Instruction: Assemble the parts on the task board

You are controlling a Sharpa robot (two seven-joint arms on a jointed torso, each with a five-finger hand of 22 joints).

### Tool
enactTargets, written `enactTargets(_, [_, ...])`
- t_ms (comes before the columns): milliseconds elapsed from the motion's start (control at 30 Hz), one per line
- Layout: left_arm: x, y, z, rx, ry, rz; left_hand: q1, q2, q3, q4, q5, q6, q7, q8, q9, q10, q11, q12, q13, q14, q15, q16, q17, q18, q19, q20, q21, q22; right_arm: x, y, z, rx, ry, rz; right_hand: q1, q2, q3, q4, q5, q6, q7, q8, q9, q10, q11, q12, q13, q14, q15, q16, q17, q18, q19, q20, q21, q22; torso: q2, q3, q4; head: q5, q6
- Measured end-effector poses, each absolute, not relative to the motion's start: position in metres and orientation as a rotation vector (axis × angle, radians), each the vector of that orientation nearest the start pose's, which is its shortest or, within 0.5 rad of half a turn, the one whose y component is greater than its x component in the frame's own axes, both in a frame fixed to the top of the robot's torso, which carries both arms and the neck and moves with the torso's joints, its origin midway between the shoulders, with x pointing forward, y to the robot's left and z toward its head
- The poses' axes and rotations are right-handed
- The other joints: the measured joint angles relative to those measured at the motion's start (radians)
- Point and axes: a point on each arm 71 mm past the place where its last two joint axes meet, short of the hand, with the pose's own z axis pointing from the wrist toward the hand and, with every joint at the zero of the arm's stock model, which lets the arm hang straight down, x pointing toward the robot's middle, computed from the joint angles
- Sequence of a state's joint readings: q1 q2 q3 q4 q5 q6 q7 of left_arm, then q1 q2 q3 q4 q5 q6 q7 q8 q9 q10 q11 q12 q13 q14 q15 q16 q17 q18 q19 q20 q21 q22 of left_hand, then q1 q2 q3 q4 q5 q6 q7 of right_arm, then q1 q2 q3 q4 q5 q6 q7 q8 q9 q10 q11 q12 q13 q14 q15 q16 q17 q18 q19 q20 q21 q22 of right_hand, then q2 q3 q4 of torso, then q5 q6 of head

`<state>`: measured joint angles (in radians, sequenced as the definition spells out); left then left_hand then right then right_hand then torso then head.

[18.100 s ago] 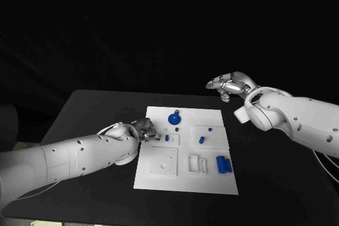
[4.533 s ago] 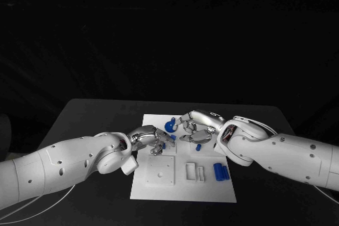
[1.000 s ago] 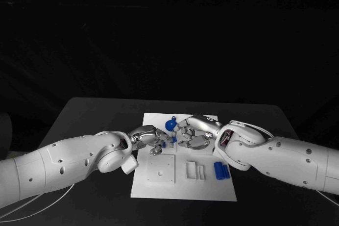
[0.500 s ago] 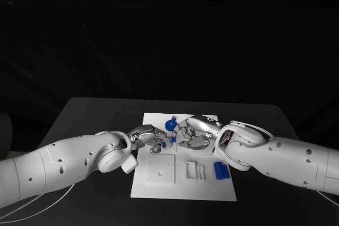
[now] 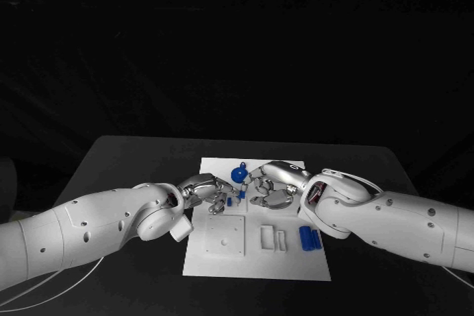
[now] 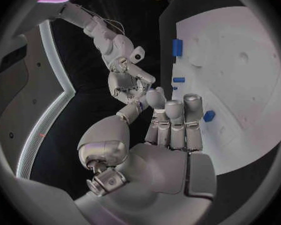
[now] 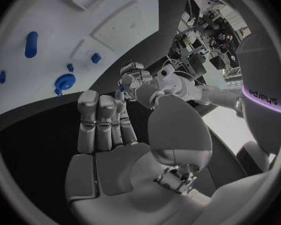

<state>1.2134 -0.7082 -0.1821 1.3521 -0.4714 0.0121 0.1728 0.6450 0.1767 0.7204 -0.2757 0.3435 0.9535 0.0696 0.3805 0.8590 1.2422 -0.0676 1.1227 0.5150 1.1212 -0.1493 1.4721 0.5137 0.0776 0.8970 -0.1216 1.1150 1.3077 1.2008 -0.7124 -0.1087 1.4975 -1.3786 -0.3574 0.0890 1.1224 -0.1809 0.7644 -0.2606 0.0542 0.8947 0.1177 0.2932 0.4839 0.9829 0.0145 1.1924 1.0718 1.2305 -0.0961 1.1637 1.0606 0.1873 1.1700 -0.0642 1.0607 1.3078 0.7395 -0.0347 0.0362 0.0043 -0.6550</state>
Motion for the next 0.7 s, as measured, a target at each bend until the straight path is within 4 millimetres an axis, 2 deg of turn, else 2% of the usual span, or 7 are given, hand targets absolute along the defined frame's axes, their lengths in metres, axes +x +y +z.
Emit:
enactTargets(167, [0.489, 0.175, -0.247, -0.584, 2.047, -1.315, 0.012, -0.012, 0.001, -0.001, 0.004, 0.0, 0.0, 0.004, 0.002, 0.0, 0.0, -0.004, -0.001, -0.001, 0.001, 0.0, -0.006, 0.0, 0.0, 0.0, 0.0, 0.0, 0.472, -0.136, -0.202, -0.261, 1.621, 0.921, -0.01, -0.01, -0.002, 0.004, 0.0, -0.004, 0.005, -0.001, -0.003, -0.007, 0.007, 0.0, -0.002, -0.007, 0.007, 0.0, 0.0, 0.0, 0.0, 0.0, 0.0, 0.0, 0.0, 0.0, -0.0006, 0.0, 0.002])
enactTargets(233, [0.491, 0.177, -0.247, -0.591, 2.042, -1.283, 0.02, -0.02, 0.001, -0.001, 0.026, 0.0, 0.0, 0.006, 0.002, -0.001, 0.0, -0.005, -0.002, -0.001, 0.001, 0.0, -0.008, -0.002, 0.0, 0.0, 0.0, 0.0, 0.475, -0.14, -0.202, -0.24, 1.607, 0.908, -0.01, -0.01, 0.005, 0.01, 0.0, -0.008, 0.009, -0.009, -0.008, -0.011, 0.011, 0.0, -0.004, -0.005, 0.012, 0.0, 0.0, 0.0, 0.0, 0.0, 0.0, 0.0, 0.0, 0.0003, -0.0007, 0.001, 0.002])
enactTargets(267, [0.492, 0.179, -0.248, -0.594, 2.042, -1.267, 0.024, -0.024, 0.001, -0.001, 0.042, 0.0, 0.0, 0.006, 0.002, -0.006, 0.005, -0.011, -0.004, -0.001, 0.001, 0.0, -0.011, -0.015, 0.0, 0.0, 0.0, 0.0, 0.476, -0.142, -0.202, -0.229, 1.599, 0.901, -0.01, -0.01, 0.008, 0.013, 0.0, -0.008, 0.01, -0.009, -0.009, -0.011, 0.011, 0.0, -0.004, -0.005, 0.013, 0.0, -0.001, 0.0, 0.0, 0.0, 0.0, 0.0, 0.0, 0.0004, -0.0008, 0.001, 0.003])
enactTargets(400, [0.497, 0.183, -0.249, -0.599, 2.044, -1.201, 0.034, -0.034, 0.0, -0.003, 0.094, 0.0, 0.0, 0.006, 0.002, -0.009, 0.009, -0.012, -0.004, -0.001, 0.001, 0.0, -0.016, -0.016, -0.009, 0.002, -0.004, 0.0, 0.483, -0.156, -0.201, -0.177, 1.566, 0.865, -0.001, -0.019, 0.02, 0.026, 0.0, -0.012, 0.014, -0.017, -0.012, -0.011, 0.018, 0.0, -0.006, -0.007, 0.021, 0.0, -0.002, 0.0, 0.0, 0.0, -0.004, 0.0, -0.001, 0.0012, -0.002, 0.002, 0.005])
enactTargets(433, [0.499, 0.184, -0.248, -0.597, 2.046, -1.179, 0.034, -0.035, 0.0, -0.003, 0.094, 0.0, 0.0, 0.006, 0.003, -0.009, 0.009, -0.012, -0.004, -0.001, 0.001, 0.002, -0.016, -0.016, -0.009, 0.002, -0.004, 0.0, 0.485, -0.16, -0.2, -0.161, 1.558, 0.855, -0.001, -0.019, 0.023, 0.027, 0.0, -0.012, 0.014, -0.017, -0.012, -0.011, 0.018, 0.0, -0.007, -0.007, 0.021, 0.0, -0.002, 0.0, 0.002, -0.002, -0.004, 0.0, -0.001, 0.0014, -0.002, 0.002, 0.006])
enactTargets(667, [0.512, 0.192, -0.232, -0.521, 2.055, -1.021, 0.047, -0.056, -0.003, -0.006, 0.125, 0.002, -0.002, 0.01, 0.01, 0.017, -0.017, -0.007, -0.003, 0.003, -0.003, 0.023, -0.019, -0.016, -0.002, 0.003, -0.004, 0.0, 0.499, -0.178, -0.186, -0.078, 1.504, 0.822, 0.005, -0.025, 0.028, 0.028, 0.0, -0.013, 0.015, -0.017, -0.013, -0.011, 0.018, 0.0, -0.009, -0.007, 0.021, 0.0, -0.003, 0.0, 0.005, -0.002, -0.004, 0.0, -0.002, 0.0032, -0.0033, 0.007, 0.008])
enactTargets(700, [0.514, 0.193, -0.23, -0.509, 2.056, -0.995, 0.045, -0.061, -0.003, -0.006, 0.148, 0.008, -0.004, 0.01, 0.011, 0.023, -0.024, -0.007, -0.004, 0.007, -0.007, 0.023, -0.02, -0.016, 0.004, 0.0, -0.004, 0.0, 0.501, -0.18, -0.183, -0.068, 1.497, 0.818, 0.005, -0.025, 0.032, 0.028, 0.0, -0.014, 0.015, -0.017, -0.013, -0.011, 0.018, 0.0, -0.009, -0.007, 0.021, 0.0, -0.003, 0.0, 0.005, -0.002, -0.004, 0.0, -0.002, 0.0036, -0.0032, 0.007, 0.008])
